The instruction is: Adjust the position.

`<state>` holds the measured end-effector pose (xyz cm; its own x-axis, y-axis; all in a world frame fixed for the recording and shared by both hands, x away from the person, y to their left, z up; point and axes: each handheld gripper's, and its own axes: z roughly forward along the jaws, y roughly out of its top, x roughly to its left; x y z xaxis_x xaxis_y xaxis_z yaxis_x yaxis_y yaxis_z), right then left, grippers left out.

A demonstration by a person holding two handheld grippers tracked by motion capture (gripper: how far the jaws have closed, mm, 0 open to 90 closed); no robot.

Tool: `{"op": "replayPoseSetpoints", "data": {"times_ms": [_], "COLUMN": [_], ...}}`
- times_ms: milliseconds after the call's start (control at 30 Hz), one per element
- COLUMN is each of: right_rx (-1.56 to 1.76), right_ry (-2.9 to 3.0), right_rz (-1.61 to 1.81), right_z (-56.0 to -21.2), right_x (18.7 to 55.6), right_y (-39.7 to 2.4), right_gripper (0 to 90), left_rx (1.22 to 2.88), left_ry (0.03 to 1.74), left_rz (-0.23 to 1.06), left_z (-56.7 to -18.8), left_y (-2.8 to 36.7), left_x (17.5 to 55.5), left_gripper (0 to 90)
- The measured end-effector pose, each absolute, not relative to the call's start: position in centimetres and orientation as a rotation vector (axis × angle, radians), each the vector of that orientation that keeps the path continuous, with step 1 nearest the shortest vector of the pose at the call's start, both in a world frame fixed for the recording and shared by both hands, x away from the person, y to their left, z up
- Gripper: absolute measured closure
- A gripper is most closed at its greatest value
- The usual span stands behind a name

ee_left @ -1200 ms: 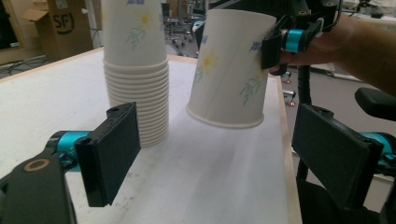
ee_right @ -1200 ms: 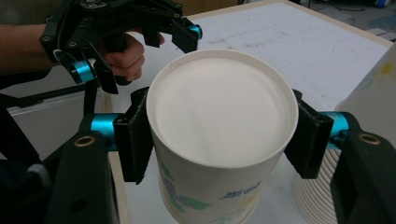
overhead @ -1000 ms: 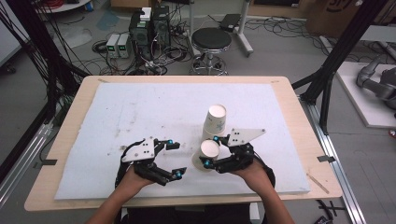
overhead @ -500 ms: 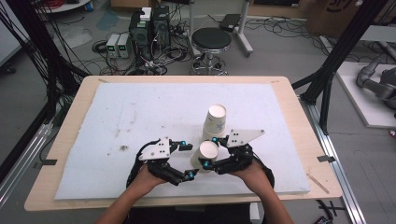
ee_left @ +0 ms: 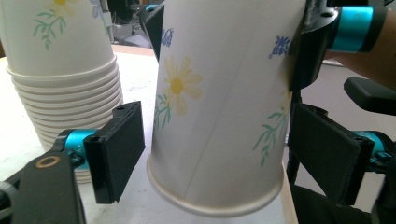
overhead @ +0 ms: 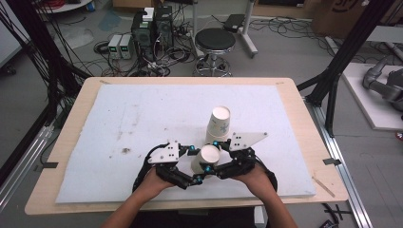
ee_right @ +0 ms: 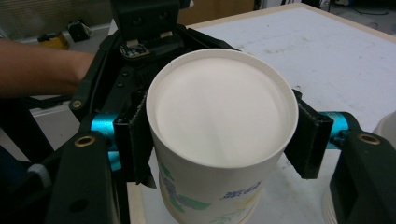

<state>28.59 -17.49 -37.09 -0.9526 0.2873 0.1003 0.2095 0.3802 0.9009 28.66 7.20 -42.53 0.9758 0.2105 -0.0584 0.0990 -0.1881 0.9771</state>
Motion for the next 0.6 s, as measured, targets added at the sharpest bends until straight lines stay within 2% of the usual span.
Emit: {"op": "replayPoseSetpoints", "data": {"times_ms": [300,333,400,500,600], "right_rx": [0.459,0.461,0.496,0.514,0.443], "right_ry": [2.543,2.543,2.55,2.545,2.562], "right_rz": [1.699,1.702,1.698,1.681,1.661], "right_z": [-37.2,-37.3,-37.4,-37.5,-37.3], "right_x": [28.7,28.7,28.7,28.7,28.4], "right_y": [-17.6,-17.6,-17.4,-17.3,-17.2], "right_gripper": [35.2,33.7,18.1,17.0,17.0], "left_rx": [1.767,1.772,1.791,1.82,1.92], "left_ry": [0.199,0.199,0.195,0.192,0.176], "left_rz": [0.104,0.11,0.116,0.123,0.129], "left_z": [-42.4,-42.4,-42.2,-41.9,-41.0], "left_y": [7.4,7.5,7.6,7.9,8.4], "left_x": [28.6,28.6,28.6,28.5,28.6], "left_gripper": [30.4,31.1,32.1,33.4,33.8]}}
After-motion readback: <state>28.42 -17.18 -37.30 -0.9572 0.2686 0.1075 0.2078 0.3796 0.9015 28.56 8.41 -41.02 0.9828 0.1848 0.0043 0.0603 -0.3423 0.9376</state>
